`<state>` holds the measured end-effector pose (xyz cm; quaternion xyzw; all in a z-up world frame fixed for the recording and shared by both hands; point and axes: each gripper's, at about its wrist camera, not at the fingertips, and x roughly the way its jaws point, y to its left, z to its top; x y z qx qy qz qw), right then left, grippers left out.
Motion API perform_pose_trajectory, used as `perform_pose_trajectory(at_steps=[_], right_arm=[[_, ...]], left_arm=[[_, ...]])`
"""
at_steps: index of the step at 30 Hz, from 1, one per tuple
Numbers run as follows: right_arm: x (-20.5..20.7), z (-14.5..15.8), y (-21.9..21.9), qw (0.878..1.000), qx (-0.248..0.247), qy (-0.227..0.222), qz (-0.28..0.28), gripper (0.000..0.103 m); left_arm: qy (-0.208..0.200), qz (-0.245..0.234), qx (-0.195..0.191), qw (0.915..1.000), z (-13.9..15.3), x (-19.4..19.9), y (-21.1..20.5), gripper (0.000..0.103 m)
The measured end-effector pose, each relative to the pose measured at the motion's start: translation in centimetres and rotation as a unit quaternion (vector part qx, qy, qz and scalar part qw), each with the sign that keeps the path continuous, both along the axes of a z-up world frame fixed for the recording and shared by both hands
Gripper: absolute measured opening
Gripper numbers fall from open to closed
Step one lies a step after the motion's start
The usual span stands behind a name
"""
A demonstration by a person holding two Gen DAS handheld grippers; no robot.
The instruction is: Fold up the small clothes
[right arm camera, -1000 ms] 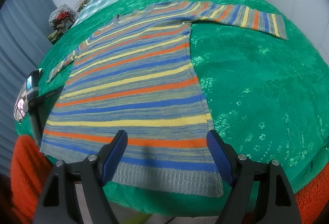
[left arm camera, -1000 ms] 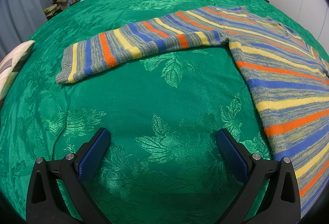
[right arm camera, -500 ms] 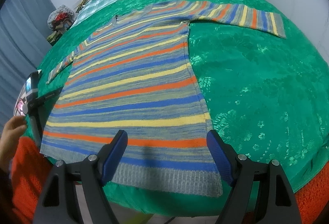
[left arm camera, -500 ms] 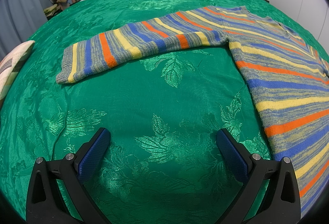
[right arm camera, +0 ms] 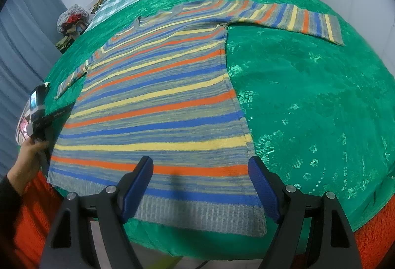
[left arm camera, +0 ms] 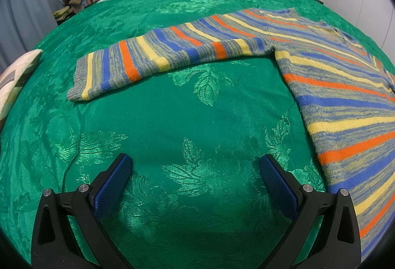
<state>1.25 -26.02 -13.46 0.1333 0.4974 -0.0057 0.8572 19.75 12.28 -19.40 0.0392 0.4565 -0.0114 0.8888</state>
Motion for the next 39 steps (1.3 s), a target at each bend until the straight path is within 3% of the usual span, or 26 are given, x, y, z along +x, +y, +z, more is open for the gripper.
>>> perform_pose_trajectory(at_steps=[6,10,13,15,19,21,25,39], right_arm=[[-0.2,0.0,-0.4,1.0,0.003,-0.003,-0.008,0.079],[-0.2,0.0,-0.5,1.0,0.004,-0.004,-0.01,0.079],[-0.2,0.0,-0.6,1.0,0.004,-0.003,-0.008,0.079],[-0.2,0.0,-0.6,1.0,0.004,-0.003,-0.008,0.079],[-0.3,0.0,-0.6,1.0,0.005,-0.006,-0.011,0.079],[-0.4,0.0,-0.7,1.0,0.007,-0.007,-0.014,0.079],[-0.3,-0.2,-0.9,1.0,0.012,-0.002,-0.018,0.079],[0.2,-0.5,-0.5,1.0,0.009,0.003,-0.01,0.079]], left_arm=[[0.015,0.002,-0.003,0.9999,0.1,0.5,-0.1,0.103],[0.061,0.008,-0.022,0.9979,0.5,1.2,0.2,0.103],[0.081,0.016,-0.014,0.9965,0.5,1.7,-0.1,0.103],[0.074,0.014,-0.001,0.9972,0.3,1.9,-0.6,0.103],[0.012,0.005,0.03,0.9995,0.0,0.7,-1.5,0.103],[-0.001,0.007,0.027,0.9996,0.0,0.4,-1.4,0.103],[0.005,0.009,0.0,0.9999,0.0,0.5,-0.5,0.103],[0.005,0.008,0.004,0.9999,0.0,0.5,-0.6,0.103]])
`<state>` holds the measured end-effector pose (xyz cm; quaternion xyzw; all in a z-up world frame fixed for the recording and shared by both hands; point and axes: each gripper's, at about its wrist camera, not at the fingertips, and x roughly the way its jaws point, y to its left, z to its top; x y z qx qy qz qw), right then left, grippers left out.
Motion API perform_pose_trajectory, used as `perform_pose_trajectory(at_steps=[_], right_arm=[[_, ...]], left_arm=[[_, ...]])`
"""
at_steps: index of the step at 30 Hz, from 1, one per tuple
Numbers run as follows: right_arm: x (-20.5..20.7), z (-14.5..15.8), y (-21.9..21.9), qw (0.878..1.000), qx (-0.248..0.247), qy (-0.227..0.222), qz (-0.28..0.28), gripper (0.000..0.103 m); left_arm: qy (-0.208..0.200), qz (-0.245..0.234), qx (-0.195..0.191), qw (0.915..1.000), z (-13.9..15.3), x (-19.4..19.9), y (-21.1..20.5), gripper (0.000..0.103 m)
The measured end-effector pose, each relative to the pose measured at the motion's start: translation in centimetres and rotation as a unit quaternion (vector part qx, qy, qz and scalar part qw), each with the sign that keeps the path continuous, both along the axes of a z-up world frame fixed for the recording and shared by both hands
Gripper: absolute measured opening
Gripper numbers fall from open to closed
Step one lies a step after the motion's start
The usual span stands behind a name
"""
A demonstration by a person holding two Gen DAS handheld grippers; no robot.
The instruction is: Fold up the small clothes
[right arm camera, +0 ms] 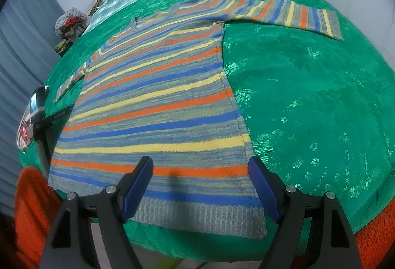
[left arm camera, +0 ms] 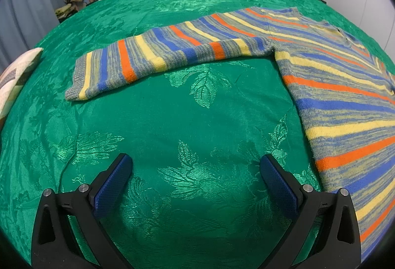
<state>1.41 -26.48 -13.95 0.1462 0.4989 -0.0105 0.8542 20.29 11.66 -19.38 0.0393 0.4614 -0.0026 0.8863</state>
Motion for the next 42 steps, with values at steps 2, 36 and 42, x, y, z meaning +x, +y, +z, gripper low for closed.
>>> perform_pose_trajectory(at_steps=[2,36,42], right_arm=[[0.0,0.0,0.02,1.0,0.0,-0.001,0.001,0.079],[-0.09,0.12,0.3,1.0,0.001,-0.003,0.003,0.079],[-0.2,0.34,0.2,1.0,-0.002,-0.006,0.001,0.079]], left_arm=[[0.0,0.0,0.0,1.0,0.0,0.0,0.0,0.103],[0.0,0.001,0.0,1.0,-0.02,-0.01,0.0,0.103],[0.0,0.0,0.001,1.0,-0.07,-0.06,-0.02,0.103]])
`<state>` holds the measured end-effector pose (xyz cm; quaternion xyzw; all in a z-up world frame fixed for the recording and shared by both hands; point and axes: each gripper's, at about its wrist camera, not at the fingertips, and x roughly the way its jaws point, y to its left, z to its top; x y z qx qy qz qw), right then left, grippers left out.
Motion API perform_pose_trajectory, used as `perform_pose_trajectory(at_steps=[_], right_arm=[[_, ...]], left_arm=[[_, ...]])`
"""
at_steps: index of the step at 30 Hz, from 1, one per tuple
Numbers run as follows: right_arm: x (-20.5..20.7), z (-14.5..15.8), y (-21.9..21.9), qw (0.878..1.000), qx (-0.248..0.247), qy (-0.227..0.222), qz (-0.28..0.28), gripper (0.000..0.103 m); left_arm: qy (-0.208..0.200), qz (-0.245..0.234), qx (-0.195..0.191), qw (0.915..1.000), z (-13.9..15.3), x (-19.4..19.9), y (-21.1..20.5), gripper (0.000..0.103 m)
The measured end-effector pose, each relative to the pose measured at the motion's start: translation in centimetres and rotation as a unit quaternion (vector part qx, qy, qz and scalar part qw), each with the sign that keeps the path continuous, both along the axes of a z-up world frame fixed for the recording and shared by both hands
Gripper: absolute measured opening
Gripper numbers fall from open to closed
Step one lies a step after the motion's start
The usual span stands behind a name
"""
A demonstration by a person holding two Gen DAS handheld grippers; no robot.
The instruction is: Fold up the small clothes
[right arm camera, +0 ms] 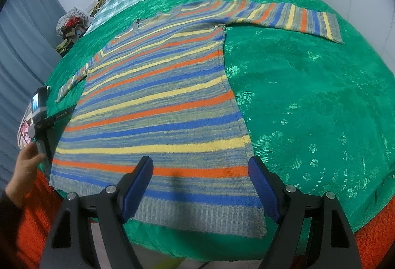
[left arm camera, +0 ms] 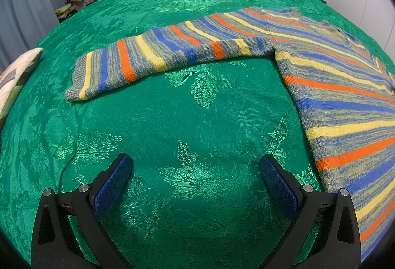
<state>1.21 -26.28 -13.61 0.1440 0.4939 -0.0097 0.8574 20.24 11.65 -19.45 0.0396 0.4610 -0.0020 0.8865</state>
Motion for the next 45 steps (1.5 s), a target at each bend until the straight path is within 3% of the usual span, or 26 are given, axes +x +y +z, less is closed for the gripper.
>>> perform_pose_trajectory(at_steps=[11,17,20,22,28,31,33,36,39,42,45], right_arm=[[0.2,-0.2,0.3,1.0,-0.005,0.005,0.01,0.079],[-0.1,0.0,-0.2,1.0,0.001,0.003,-0.001,0.079],[-0.2,0.1,0.0,1.0,0.0,0.0,0.001,0.079],[-0.2,0.2,0.0,1.0,-0.001,-0.002,0.003,0.079],[-0.3,0.2,-0.4,1.0,0.006,-0.006,-0.004,0.079],[-0.3,0.3,-0.4,1.0,0.008,-0.007,-0.005,0.079],[-0.3,0.3,-0.4,1.0,0.009,-0.007,-0.004,0.079],[-0.2,0.3,-0.5,1.0,0.012,-0.008,-0.006,0.079],[-0.3,0.3,-0.6,1.0,0.014,-0.008,-0.01,0.079],[-0.3,0.4,-0.6,1.0,0.015,-0.009,-0.01,0.079],[-0.3,0.5,-0.7,1.0,0.016,-0.012,-0.012,0.079]], left_arm=[[-0.001,0.002,0.002,1.0,-0.1,0.1,-0.5,0.103],[0.023,0.002,0.004,0.9997,0.1,0.7,-0.5,0.103],[0.042,-0.011,0.007,0.999,0.8,0.7,-0.8,0.103],[0.033,-0.01,-0.003,0.9994,2.0,0.1,-1.0,0.103],[-0.025,-0.013,-0.107,0.9938,7.0,-4.9,-1.0,0.103],[-0.024,-0.016,-0.167,0.9855,8.3,-8.1,-1.4,0.103],[-0.02,-0.023,-0.185,0.9823,9.1,-10.4,-2.2,0.103],[-0.037,-0.035,-0.174,0.9835,10.9,-13.5,-3.8,0.103],[-0.093,-0.018,-0.099,0.9905,14.1,-16.4,-5.4,0.103],[-0.137,0.033,-0.049,0.9888,16.8,-17.8,-5.5,0.103],[-0.134,0.067,-0.064,0.9866,17.4,-17.7,-4.5,0.103]])
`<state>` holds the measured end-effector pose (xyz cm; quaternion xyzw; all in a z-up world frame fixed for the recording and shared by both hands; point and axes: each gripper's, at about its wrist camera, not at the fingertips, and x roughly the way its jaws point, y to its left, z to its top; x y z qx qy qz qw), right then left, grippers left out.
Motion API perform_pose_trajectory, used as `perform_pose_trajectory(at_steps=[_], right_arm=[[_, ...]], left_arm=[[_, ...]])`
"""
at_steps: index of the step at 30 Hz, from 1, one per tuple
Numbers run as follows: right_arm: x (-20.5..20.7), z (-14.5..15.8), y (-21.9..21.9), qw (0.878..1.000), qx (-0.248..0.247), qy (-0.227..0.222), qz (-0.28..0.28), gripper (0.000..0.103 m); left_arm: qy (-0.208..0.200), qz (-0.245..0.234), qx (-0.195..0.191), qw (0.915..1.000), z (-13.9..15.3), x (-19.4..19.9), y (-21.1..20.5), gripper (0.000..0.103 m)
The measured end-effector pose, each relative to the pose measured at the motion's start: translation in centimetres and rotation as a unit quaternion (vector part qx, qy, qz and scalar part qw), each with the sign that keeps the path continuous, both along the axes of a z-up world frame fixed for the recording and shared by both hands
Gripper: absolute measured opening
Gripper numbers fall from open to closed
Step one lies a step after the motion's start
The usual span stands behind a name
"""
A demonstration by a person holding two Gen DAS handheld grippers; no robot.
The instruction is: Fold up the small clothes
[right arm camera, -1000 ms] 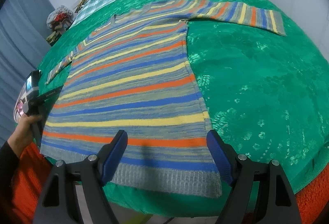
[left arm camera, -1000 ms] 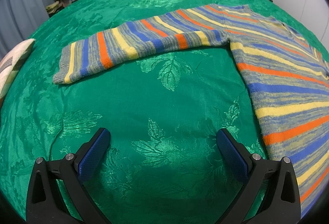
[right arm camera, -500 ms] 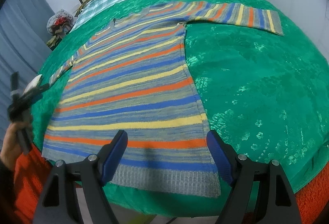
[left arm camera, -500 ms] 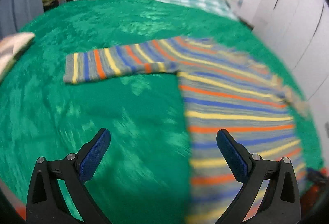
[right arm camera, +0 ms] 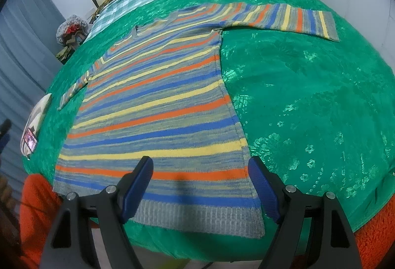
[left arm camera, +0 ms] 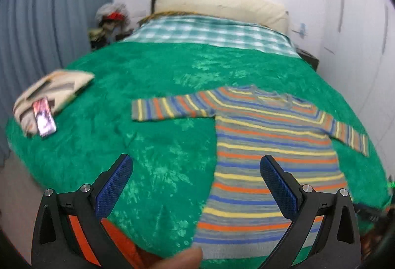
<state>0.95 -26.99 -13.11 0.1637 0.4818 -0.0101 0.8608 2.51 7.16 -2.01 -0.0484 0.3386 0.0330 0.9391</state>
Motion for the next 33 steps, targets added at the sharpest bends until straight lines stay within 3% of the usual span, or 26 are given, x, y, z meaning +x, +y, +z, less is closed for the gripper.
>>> perform_pose_trajectory(at_steps=[3,6,9,12,15,20,23,28,29,30,31,33], right_arm=[[-0.1,0.4,-0.4,1.0,0.01,-0.005,-0.007,0.079],[0.2,1.0,-1.6,0.999,0.036,-0.001,-0.019,0.079],[1.1,2.6,-4.7,0.997,0.064,-0.017,-0.041,0.079],[2.6,4.8,-10.1,0.992,0.077,-0.052,-0.08,0.079],[5.3,6.6,-17.3,0.986,0.059,-0.078,-0.132,0.079],[10.4,3.9,-28.1,0.973,0.111,-0.029,-0.202,0.077],[12.9,1.4,-30.2,0.973,0.126,0.007,-0.196,0.067],[15.6,-1.3,-30.2,0.975,0.131,0.024,-0.177,0.054],[16.0,-2.0,-30.1,0.975,0.129,0.03,-0.18,0.048],[16.3,-2.4,-30.1,0.974,0.129,0.034,-0.184,0.016],[16.5,-2.8,-30.0,0.973,0.127,0.045,-0.188,0.005],[16.6,-2.1,-29.6,0.975,0.102,0.044,-0.192,0.005]], left_arm=[[0.025,-0.017,-0.048,0.9984,-0.7,0.8,1.0,0.103],[0.053,-0.007,-0.064,0.9965,-1.8,1.0,1.9,0.103],[0.088,-0.012,-0.048,0.9949,-2.6,0.6,1.7,0.103],[0.118,-0.021,-0.033,0.9923,-3.3,0.9,1.1,0.103],[0.114,-0.018,-0.036,0.9926,-2.8,0.6,0.9,0.103],[0.121,-0.01,-0.059,0.9908,-2.6,0.9,1.0,0.103],[0.131,-0.007,-0.056,0.9897,-2.8,1.3,0.7,0.103],[0.145,-0.004,-0.041,0.9886,-3.4,2.0,0.3,0.103],[0.149,-0.005,-0.04,0.9881,-3.7,2.2,0.2,0.103],[0.153,-0.005,-0.039,0.9875,-4.0,2.3,0.2,0.103],[0.158,-0.003,-0.036,0.9869,-4.4,2.5,0.2,0.103],[0.16,0.002,-0.03,0.9867,-4.9,2.4,0.3,0.103]])
